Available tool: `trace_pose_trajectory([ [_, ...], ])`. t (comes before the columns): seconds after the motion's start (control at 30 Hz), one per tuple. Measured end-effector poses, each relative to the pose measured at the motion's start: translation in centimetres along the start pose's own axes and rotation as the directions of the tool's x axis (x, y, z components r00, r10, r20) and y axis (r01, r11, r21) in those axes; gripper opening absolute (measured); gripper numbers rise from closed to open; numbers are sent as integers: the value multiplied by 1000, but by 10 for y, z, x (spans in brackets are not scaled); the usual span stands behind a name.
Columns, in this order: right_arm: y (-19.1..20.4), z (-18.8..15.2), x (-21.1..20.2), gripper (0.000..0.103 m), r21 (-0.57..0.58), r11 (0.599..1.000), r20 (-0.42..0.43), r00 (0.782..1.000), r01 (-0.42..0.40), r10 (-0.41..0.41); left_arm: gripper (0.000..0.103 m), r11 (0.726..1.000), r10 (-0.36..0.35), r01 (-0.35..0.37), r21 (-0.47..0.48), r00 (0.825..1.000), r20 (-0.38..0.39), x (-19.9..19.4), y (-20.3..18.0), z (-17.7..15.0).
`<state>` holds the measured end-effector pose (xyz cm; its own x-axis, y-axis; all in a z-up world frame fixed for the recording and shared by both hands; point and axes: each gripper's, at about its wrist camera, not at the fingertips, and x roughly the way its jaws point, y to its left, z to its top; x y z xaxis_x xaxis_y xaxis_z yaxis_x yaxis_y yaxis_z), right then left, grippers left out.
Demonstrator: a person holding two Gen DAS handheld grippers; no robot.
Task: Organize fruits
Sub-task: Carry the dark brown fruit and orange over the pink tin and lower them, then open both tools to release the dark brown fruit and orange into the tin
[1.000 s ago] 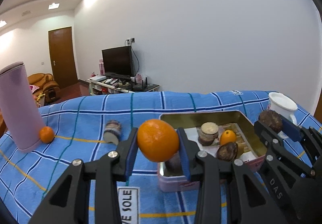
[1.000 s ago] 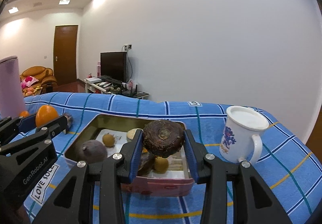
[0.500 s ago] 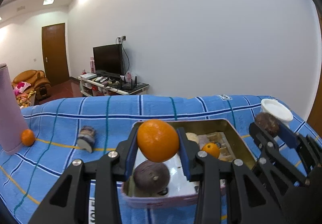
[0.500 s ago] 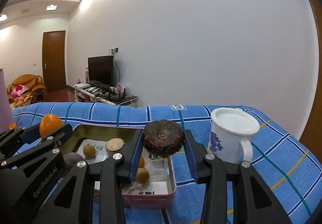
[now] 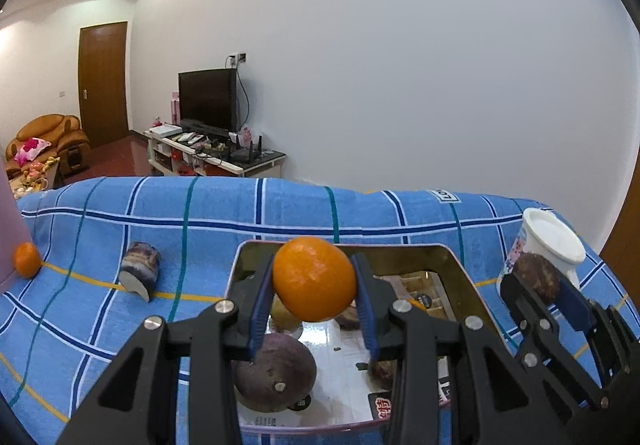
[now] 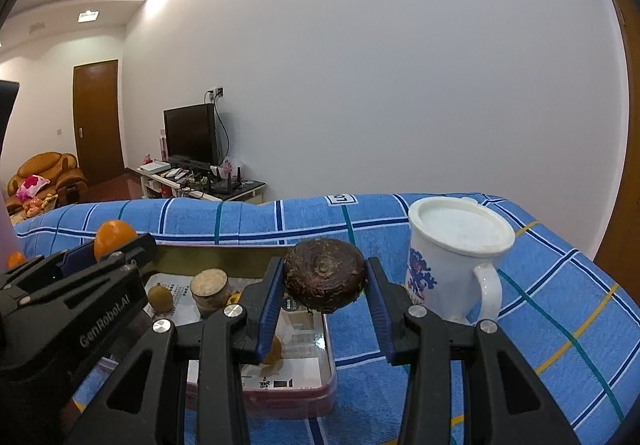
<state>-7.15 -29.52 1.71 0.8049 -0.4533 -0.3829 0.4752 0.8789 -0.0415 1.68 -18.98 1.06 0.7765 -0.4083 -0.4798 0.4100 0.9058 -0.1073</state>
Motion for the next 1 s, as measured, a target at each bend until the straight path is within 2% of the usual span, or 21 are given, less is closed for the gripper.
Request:
trace_pose_trajectory([
  [0.17,-3,1,0,42,28,1000,-7,1000,-8,8,39,1000,-18,18,17,1000,11,0,1,4],
  [0.33,-11,5,15,42,97,995,-91,995,-37,46,39,999,-39,39,14,999,-8,5,6,6],
  [0.53,-15,18,38,42,157,984,-146,984,-83,106,39,998,-58,58,-9,998,-19,10,11,11],
  [0.7,-10,19,68,42,250,960,-200,964,-126,178,39,997,-72,72,-3,996,-51,17,9,9],
  [1.0,2,11,88,42,217,966,-240,951,-142,193,39,998,-37,42,43,994,-100,30,0,3],
])
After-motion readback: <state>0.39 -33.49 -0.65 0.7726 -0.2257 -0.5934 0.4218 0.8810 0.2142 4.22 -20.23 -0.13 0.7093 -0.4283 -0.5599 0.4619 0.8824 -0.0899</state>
